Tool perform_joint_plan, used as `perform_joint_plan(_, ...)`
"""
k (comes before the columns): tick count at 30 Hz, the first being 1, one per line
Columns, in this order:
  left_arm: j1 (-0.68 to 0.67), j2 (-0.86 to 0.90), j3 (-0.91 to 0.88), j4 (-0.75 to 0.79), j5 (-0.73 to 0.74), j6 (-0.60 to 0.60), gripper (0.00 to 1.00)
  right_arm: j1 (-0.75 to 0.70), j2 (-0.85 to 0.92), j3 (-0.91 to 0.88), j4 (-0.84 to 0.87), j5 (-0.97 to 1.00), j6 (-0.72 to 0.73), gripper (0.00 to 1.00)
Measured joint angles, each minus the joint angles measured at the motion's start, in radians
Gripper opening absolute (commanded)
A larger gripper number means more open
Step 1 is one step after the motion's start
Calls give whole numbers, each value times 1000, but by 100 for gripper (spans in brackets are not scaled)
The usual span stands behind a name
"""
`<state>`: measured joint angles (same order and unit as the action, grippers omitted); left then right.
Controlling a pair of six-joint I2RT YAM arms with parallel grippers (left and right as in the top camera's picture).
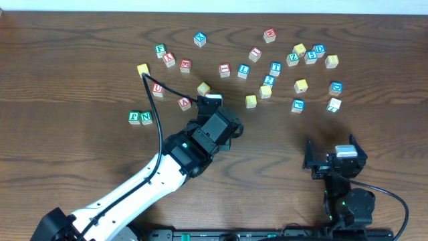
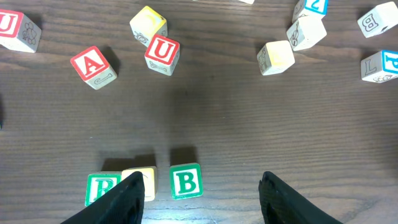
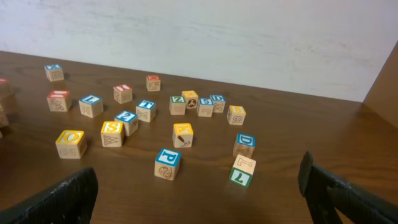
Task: Spell out ROBOT
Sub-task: 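Lift the left gripper away and retract it to the left side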
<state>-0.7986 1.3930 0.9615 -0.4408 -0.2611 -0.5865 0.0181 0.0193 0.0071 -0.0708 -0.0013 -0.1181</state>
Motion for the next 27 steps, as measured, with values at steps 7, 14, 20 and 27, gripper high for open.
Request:
perform_joint_plan(7,0,0,0,0,-1,0,72,0,0,0,0,0,0,99)
perform_joint_plan(14,0,0,0,-1,0,13,95,0,0,0,0,0,0,99)
perform_joint_plan(20,34,0,0,-31,1,72,99,0,0,0,0,0,0,99)
perform_joint_plan(27,372,-134,-2,-170,160,358,100,0,0,0,0,0,0,99)
